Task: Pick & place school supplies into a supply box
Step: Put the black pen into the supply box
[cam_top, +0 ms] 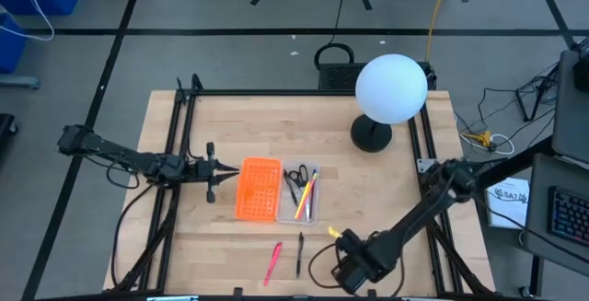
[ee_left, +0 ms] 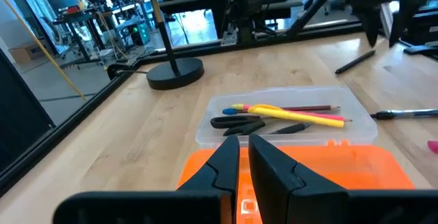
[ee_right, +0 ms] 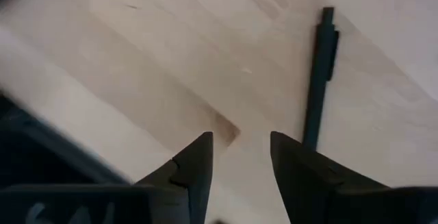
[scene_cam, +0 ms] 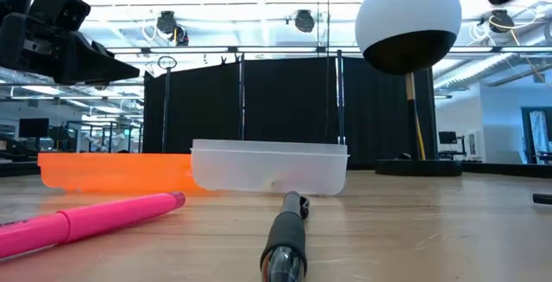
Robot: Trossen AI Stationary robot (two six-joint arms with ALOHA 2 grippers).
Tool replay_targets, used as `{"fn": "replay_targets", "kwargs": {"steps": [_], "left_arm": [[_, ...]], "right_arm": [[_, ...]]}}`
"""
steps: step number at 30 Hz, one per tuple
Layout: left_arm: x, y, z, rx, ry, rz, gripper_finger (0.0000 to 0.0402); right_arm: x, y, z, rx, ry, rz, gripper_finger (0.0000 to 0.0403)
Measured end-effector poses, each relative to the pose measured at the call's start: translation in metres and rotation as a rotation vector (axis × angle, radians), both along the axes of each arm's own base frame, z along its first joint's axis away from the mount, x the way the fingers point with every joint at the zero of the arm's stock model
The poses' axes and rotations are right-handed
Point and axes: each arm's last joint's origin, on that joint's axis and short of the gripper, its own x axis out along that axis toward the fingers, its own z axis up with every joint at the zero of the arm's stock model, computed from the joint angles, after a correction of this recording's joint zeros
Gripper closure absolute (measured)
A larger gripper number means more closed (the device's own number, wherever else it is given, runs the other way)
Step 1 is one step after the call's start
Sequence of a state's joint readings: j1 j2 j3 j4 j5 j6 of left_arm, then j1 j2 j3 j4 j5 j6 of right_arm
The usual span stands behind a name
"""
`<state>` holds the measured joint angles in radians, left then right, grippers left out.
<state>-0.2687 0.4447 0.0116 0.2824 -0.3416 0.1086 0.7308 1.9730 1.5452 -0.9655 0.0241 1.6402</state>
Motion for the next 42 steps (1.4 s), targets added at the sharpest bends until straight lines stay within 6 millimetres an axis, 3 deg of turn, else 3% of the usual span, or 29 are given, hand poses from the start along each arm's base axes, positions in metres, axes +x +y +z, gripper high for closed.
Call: {"fn": "replay_targets", "kwargs": {"steps": [4, 9, 20, 26, 32, 42], "left_arm": [[0.0, 0.0, 0.0, -0.01, -0.005, 0.001, 0.036], [0.0, 0.0, 0.0, -0.01, -0.005, 0.001, 0.036], [0.0, 0.0, 0.001, -0.004, -0.005, 0.0, 0.036], [0.0, 0.0, 0.001, -0.006, -0.006, 0.001, 0.036], [0.0, 0.0, 0.001, -0.004, -0.006, 0.0, 0.036], [0.0, 0.0, -0.001, 0.001, 0.01, 0.0, 0.036]], "right_arm": [[0.001, 0.005, -0.024, -0.014, 0.084, -0.007, 0.0265], [-0.004, 0.007, -0.041, -0.027, 0.221, -0.037, 0.0265], [0.002, 0.012, -0.039, 0.003, 0.113, 0.0, 0.0266], [0.002, 0.01, -0.02, 0.045, 0.072, -0.021, 0.0266], [-0.013, -0.002, 0.001, -0.019, 0.142, -0.06, 0.0266], [-0.026, 0.003, -0.015, -0.063, 0.149, -0.093, 0.0266]]}}
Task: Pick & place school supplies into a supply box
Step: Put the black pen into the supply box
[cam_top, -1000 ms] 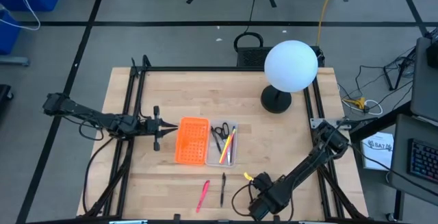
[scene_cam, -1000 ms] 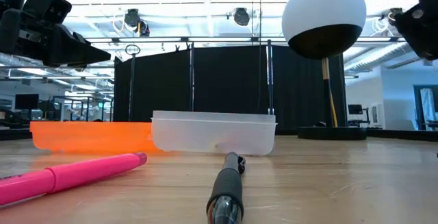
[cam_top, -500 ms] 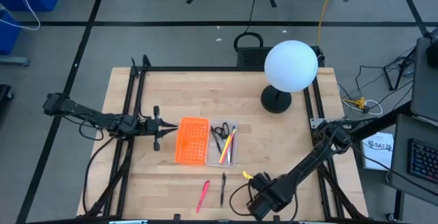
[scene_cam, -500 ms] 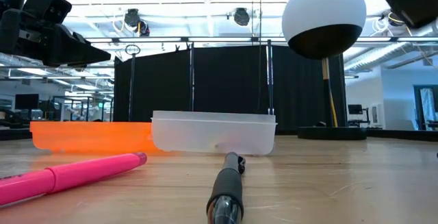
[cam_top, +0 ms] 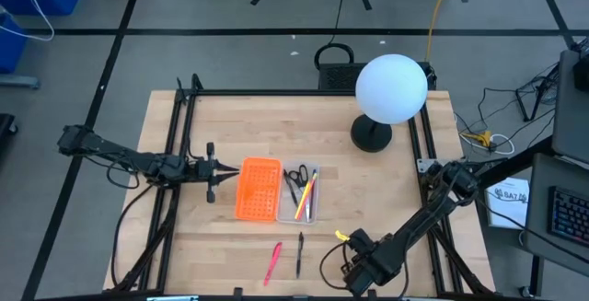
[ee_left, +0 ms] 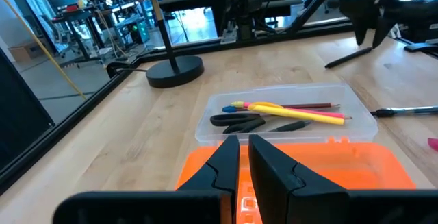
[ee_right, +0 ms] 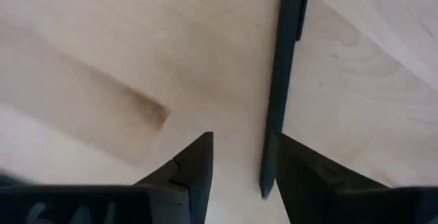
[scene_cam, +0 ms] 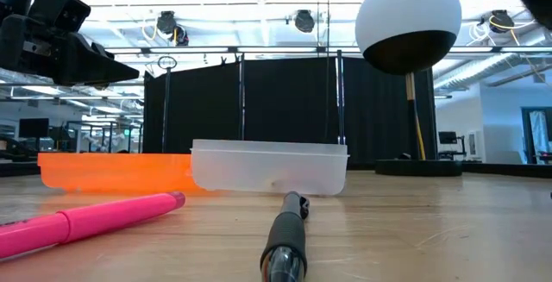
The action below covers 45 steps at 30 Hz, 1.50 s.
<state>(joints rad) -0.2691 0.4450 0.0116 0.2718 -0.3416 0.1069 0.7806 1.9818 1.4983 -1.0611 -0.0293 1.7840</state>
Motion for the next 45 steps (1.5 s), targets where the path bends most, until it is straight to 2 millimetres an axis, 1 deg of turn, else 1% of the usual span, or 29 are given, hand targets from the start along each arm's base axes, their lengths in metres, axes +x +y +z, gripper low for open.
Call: {"fn": "replay_targets", "kwargs": {"steps": [5, 9, 11, 15, 20, 22, 23, 27, 28, 31, 33, 36, 38, 39, 42, 44, 45], "left_arm": [[0.0, 0.0, 0.0, -0.005, -0.001, 0.001, 0.036], [0.0, 0.0, 0.0, -0.005, -0.001, 0.001, 0.036], [0.0, 0.0, 0.0, -0.006, -0.004, 0.001, 0.036], [0.0, 0.0, 0.001, -0.004, -0.011, 0.0, 0.036], [0.0, 0.0, 0.001, -0.004, -0.011, 0.0, 0.036], [0.0, 0.0, 0.001, -0.008, -0.011, 0.001, 0.036], [0.0, 0.0, 0.001, -0.008, -0.01, 0.001, 0.036], [0.0, 0.0, 0.0, -0.028, -0.004, 0.004, 0.036], [0.0, 0.0, 0.0, -0.038, 0.001, 0.006, 0.036], [0.0, 0.0, -0.001, -0.061, 0.008, 0.01, 0.036], [0.0, 0.0, -0.001, -0.063, 0.008, 0.01, 0.036], [0.0, 0.0, -0.001, -0.063, 0.006, 0.01, 0.036], [0.0, 0.0, -0.001, -0.065, 0.0, 0.01, 0.036], [0.0, 0.0, 0.0, -0.066, -0.004, 0.01, 0.036], [0.0, 0.0, 0.001, -0.07, -0.018, 0.01, 0.036], [0.0, 0.0, 0.001, -0.071, -0.019, 0.01, 0.036], [0.0, 0.0, 0.001, -0.07, -0.019, 0.009, 0.036]], "right_arm": [[-0.015, -0.002, -0.024, 0.026, 0.072, -0.021, 0.0266], [-0.024, -0.004, -0.041, 0.045, 0.061, -0.033, 0.0266], [-0.029, -0.009, -0.053, 0.048, 0.062, -0.024, 0.0266], [-0.038, -0.017, -0.07, 0.052, 0.061, -0.022, 0.0266], [-0.041, -0.02, -0.076, 0.06, 0.054, -0.031, 0.0269], [-0.04, -0.022, -0.076, 0.047, 0.056, -0.04, 0.0283], [-0.04, -0.023, -0.076, 0.041, 0.056, -0.047, 0.0297], [-0.04, -0.025, -0.076, 0.017, 0.047, -0.062, 0.0374], [-0.04, -0.025, -0.074, 0.021, 0.046, -0.058, 0.0383], [-0.041, -0.027, -0.068, 0.013, 0.028, -0.071, 0.0379], [-0.041, -0.028, -0.058, 0.02, -0.013, -0.081, 0.0378], [-0.039, -0.031, -0.038, -0.009, -0.166, -0.08, 0.0384], [-0.04, -0.041, -0.025, -0.099, -0.257, -0.083, 0.0384], [-0.039, -0.044, -0.019, -0.117, -0.312, -0.094, 0.0384], [-0.035, -0.046, 0.006, -0.106, -0.479, -0.093, 0.0384], [-0.032, -0.051, 0.017, -0.123, -0.55, -0.069, 0.0384], [-0.027, -0.055, 0.02, -0.138, -0.59, -0.071, 0.0384]]}}
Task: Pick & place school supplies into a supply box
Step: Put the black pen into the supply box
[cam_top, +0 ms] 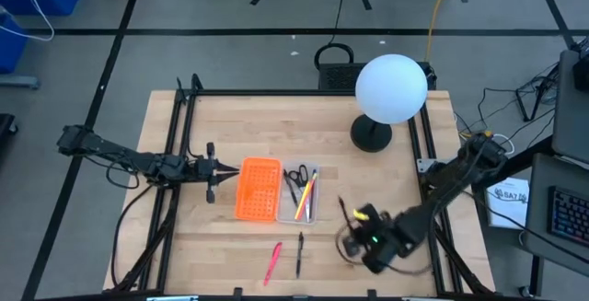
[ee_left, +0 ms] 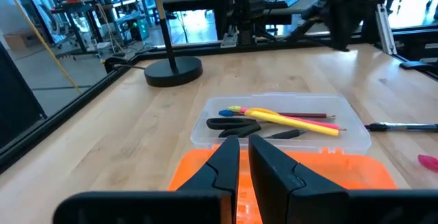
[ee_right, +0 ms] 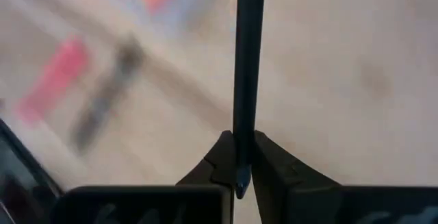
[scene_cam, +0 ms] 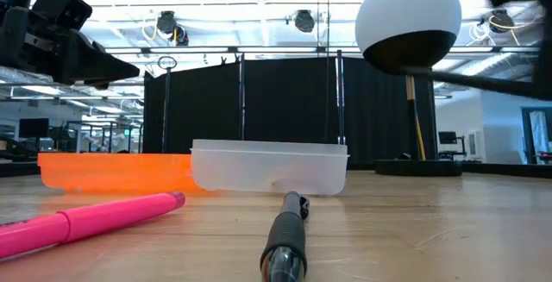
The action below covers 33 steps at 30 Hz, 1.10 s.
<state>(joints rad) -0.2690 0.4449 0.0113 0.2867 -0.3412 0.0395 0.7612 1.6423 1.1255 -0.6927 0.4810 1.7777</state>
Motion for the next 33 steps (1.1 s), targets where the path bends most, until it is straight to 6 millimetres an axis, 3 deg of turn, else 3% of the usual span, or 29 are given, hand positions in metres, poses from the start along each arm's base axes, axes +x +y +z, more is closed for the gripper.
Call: {"fn": "replay_targets", "kwargs": {"steps": [7, 11, 17, 24, 28, 33], "left_arm": [[0.0, 0.0, 0.0, -0.001, -0.001, 0.0, 0.036], [0.0, 0.0, 0.0, -0.018, -0.004, 0.002, 0.036], [0.0, 0.0, 0.0, 0.003, -0.002, 0.0, 0.036], [0.0, 0.0, 0.0, 0.02, -0.001, -0.002, 0.036], [0.0, 0.0, 0.0, 0.039, 0.0, -0.005, 0.036], [0.0, 0.0, 0.0, 0.036, 0.002, -0.004, 0.036]], "right_arm": [[0.058, -0.037, 0.027, 0.01, -0.29, 0.046, 0.0384], [0.093, -0.072, 0.034, 0.004, -0.416, 0.041, 0.0384], [0.119, -0.109, 0.004, 0.122, -0.324, -0.013, 0.0384], [0.145, -0.131, -0.041, 0.317, -0.269, -0.05, 0.0384], [0.152, -0.138, -0.052, 0.4, -0.273, -0.093, 0.0384], [0.154, -0.145, -0.053, 0.403, -0.281, -0.115, 0.0384]]}}
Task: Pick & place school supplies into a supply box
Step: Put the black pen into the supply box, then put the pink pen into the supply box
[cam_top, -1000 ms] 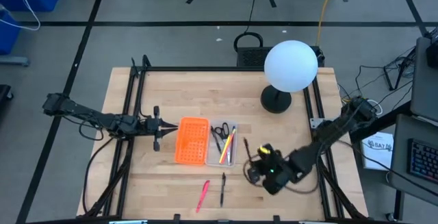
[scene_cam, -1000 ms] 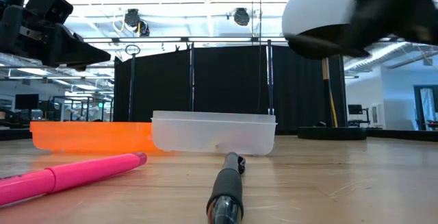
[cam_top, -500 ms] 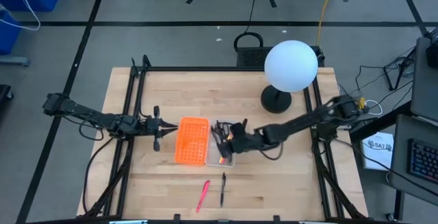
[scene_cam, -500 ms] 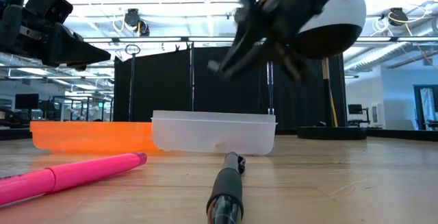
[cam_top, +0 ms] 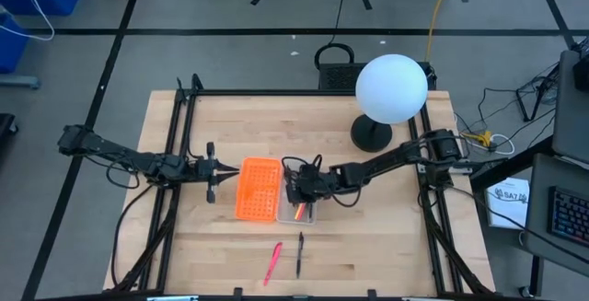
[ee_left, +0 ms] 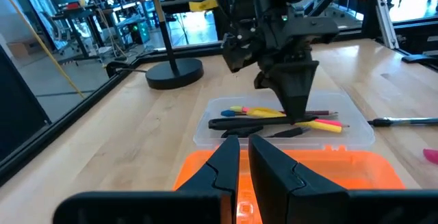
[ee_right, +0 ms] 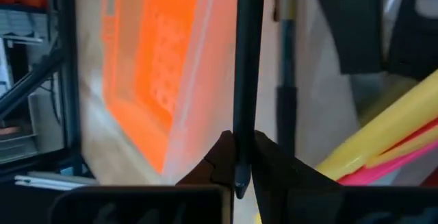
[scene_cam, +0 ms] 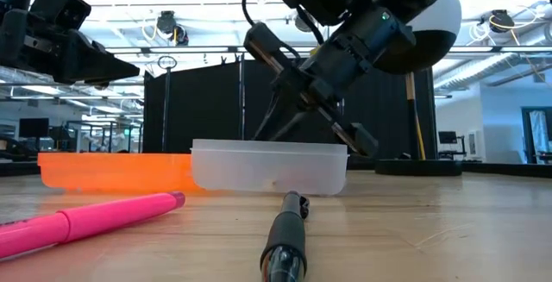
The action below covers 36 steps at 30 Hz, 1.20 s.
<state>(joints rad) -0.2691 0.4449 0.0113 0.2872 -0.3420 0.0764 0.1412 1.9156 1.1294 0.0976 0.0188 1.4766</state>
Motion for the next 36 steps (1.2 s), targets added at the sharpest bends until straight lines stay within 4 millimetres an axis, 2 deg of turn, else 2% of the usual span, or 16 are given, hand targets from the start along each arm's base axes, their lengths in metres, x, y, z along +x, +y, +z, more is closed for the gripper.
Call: {"fn": "replay_targets", "kwargs": {"steps": [2, 9, 15, 19, 22, 24, 27, 30, 33, 36], "left_arm": [[0.0, 0.0, -0.001, 0.001, 0.006, 0.0, 0.036], [0.0, 0.0, -0.002, -0.001, 0.021, 0.001, 0.036], [0.0, 0.0, -0.002, -0.006, 0.021, 0.002, 0.036], [0.0, 0.0, -0.002, -0.014, 0.021, 0.003, 0.036], [0.0, 0.0, -0.002, -0.051, 0.021, 0.009, 0.036], [0.0, 0.0, -0.002, -0.065, 0.02, 0.011, 0.036], [0.0, 0.0, -0.003, -0.067, 0.021, 0.011, 0.036], [0.0, 0.0, -0.003, -0.015, 0.025, 0.002, 0.036], [-0.001, 0.0, -0.003, 0.026, 0.032, -0.003, 0.036], [-0.001, 0.0, -0.004, 0.023, 0.045, -0.001, 0.036]], "right_arm": [[0.0, -0.001, -0.001, -0.003, 0.007, -0.004, 0.0378], [0.0, -0.001, -0.001, 0.001, 0.006, -0.007, 0.0316], [0.001, -0.001, 0.001, -0.007, -0.011, 0.01, 0.0306], [0.0, -0.001, 0.023, -0.071, -0.1, 0.133, 0.0305], [-0.01, -0.003, 0.057, -0.296, -0.202, 0.291, 0.0304], [-0.021, -0.001, 0.086, -0.541, -0.282, 0.428, 0.0304], [-0.046, 0.008, 0.111, -0.867, -0.368, 0.595, 0.0309], [-0.077, 0.009, 0.117, -1.031, -0.356, 0.652, 0.0329], [-0.117, -0.005, 0.124, -1.125, -0.381, 0.583, 0.0373], [-0.156, -0.019, 0.114, -1.131, -0.404, 0.584, 0.0396]]}}
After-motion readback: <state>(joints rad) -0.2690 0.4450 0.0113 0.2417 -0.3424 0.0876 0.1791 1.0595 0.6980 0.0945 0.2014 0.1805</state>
